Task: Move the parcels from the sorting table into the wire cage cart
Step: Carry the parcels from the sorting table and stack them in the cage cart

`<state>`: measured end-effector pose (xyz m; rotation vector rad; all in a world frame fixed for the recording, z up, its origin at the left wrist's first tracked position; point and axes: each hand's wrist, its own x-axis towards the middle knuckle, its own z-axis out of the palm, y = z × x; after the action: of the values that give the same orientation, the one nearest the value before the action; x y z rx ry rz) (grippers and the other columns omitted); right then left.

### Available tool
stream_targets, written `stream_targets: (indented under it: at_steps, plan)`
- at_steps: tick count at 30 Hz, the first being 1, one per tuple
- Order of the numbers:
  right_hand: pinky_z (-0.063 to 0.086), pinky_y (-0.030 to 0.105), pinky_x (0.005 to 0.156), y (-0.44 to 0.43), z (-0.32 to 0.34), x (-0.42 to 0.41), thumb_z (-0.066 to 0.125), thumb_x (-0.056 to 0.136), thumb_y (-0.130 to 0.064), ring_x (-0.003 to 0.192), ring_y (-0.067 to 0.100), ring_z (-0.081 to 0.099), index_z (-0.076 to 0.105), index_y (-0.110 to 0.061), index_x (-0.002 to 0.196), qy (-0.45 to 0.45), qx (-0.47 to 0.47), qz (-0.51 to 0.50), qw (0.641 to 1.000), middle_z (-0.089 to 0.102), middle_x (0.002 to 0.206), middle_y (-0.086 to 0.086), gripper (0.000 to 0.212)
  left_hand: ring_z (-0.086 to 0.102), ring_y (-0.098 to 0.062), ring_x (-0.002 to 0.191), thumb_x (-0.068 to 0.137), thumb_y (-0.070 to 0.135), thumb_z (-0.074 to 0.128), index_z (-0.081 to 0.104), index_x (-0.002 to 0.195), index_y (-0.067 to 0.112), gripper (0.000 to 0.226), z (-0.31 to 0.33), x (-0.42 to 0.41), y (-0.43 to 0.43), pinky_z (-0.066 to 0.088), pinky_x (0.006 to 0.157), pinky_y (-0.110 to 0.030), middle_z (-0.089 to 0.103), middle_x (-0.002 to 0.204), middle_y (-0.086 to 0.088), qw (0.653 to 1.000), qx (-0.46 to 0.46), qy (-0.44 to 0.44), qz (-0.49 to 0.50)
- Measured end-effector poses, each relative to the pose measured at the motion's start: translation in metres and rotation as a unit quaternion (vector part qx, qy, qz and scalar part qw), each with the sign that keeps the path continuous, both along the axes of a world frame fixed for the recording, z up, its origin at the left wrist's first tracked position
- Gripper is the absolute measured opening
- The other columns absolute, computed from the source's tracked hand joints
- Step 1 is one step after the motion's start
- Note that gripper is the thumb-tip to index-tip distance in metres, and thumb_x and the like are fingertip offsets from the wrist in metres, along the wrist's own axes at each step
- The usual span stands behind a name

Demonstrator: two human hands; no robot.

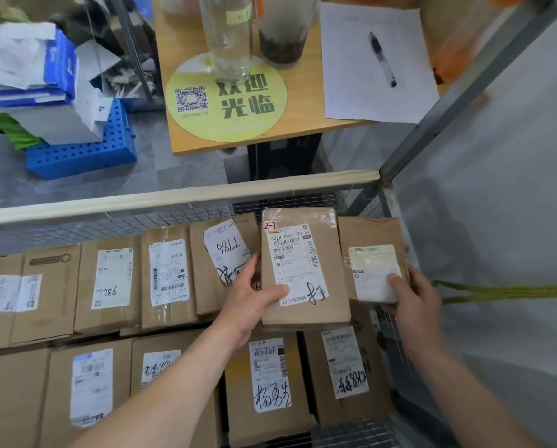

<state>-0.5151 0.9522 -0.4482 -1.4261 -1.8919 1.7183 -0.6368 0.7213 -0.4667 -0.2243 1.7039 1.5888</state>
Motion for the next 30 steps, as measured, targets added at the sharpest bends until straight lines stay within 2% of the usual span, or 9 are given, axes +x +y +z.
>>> stream_targets:
  at_steps: [3,8,11,14,19,22,24,27,30]
  plan:
    - [0.059,0.042,0.089,-0.002,-0.004,-0.007,0.055,0.100,-0.013,0.102,0.011,0.070,0.068,-0.034,0.114,0.000,0.009,-0.004,1.000,0.074,0.110,-0.008,0.028,0.064,-0.004,0.110,0.082,0.007,0.077,0.039,0.151,0.037,0.085,-0.001,-0.004,0.002,0.057,0.088,-0.033,0.064,0.133,0.007,1.000,-0.009,0.006,-0.005]
    - [0.056,0.038,0.089,0.000,-0.011,-0.019,0.053,0.100,-0.012,0.104,0.010,0.067,0.064,-0.029,0.121,-0.006,0.038,-0.006,0.999,0.070,0.111,-0.010,0.029,0.058,-0.012,0.122,0.085,0.002,0.073,0.039,0.150,0.041,0.083,-0.003,-0.008,0.009,0.054,0.098,-0.045,0.066,0.127,0.010,1.000,-0.017,0.006,-0.011]
    - [0.052,0.037,0.090,0.003,-0.016,-0.026,0.052,0.100,-0.014,0.103,0.010,0.060,0.052,-0.018,0.133,-0.009,0.073,0.002,0.997,0.062,0.113,-0.009,0.033,0.062,-0.012,0.118,0.087,0.000,0.070,0.037,0.151,0.038,0.082,-0.006,-0.010,0.015,0.057,0.093,-0.041,0.064,0.131,0.007,1.000,-0.018,0.001,-0.007]
    - [0.053,0.040,0.093,0.005,-0.024,-0.031,0.052,0.101,-0.017,0.107,0.013,0.062,0.051,-0.020,0.132,-0.015,0.072,0.013,0.997,0.063,0.114,-0.009,0.032,0.067,-0.012,0.109,0.088,-0.001,0.068,0.036,0.152,0.036,0.080,-0.008,-0.010,0.019,0.060,0.083,-0.035,0.066,0.128,0.005,1.000,-0.021,-0.004,0.004]
    - [0.053,0.039,0.099,0.005,-0.037,-0.041,0.055,0.100,-0.015,0.110,0.008,0.065,0.059,-0.030,0.132,-0.009,0.036,0.005,0.999,0.068,0.117,-0.013,0.035,0.064,-0.011,0.111,0.090,0.001,0.068,0.035,0.153,0.032,0.078,-0.015,-0.011,0.023,0.058,0.093,-0.042,0.062,0.135,0.004,0.998,-0.057,0.010,0.017]
    - [0.051,0.044,0.103,0.008,-0.047,-0.045,0.056,0.100,-0.013,0.114,0.012,0.064,0.056,-0.030,0.138,-0.021,-0.001,-0.004,1.000,0.068,0.121,-0.011,0.041,0.058,-0.009,0.117,0.091,0.007,0.070,0.033,0.154,0.032,0.078,-0.019,-0.011,0.027,0.055,0.091,-0.031,0.056,0.141,0.009,0.994,-0.094,0.045,-0.014]
    - [0.051,0.045,0.104,0.010,-0.053,-0.048,0.055,0.100,-0.011,0.115,0.015,0.064,0.056,-0.030,0.132,-0.027,-0.022,-0.010,0.999,0.067,0.121,-0.010,0.037,0.052,-0.010,0.125,0.091,0.014,0.071,0.028,0.156,0.032,0.080,-0.023,-0.012,0.029,0.051,0.093,-0.027,0.050,0.143,0.014,0.986,-0.136,0.082,-0.042]
    - [0.052,0.045,0.102,0.013,-0.065,-0.055,0.056,0.097,-0.006,0.115,0.019,0.064,0.054,-0.027,0.129,-0.042,-0.056,-0.011,0.997,0.067,0.120,-0.007,0.038,0.042,-0.017,0.139,0.089,0.025,0.073,0.026,0.158,0.029,0.083,-0.031,-0.015,0.033,0.038,0.114,-0.037,0.043,0.153,0.006,0.961,-0.213,0.156,-0.079]
    - [0.045,0.050,0.110,0.016,-0.078,-0.057,0.060,0.092,-0.005,0.124,0.020,0.060,0.038,-0.030,0.154,-0.058,-0.088,-0.002,0.994,0.061,0.139,-0.001,0.071,0.031,-0.022,0.143,0.087,0.039,0.074,0.023,0.158,0.030,0.088,-0.033,-0.011,0.034,0.029,0.116,-0.038,0.031,0.160,0.002,0.904,-0.292,0.266,-0.162]
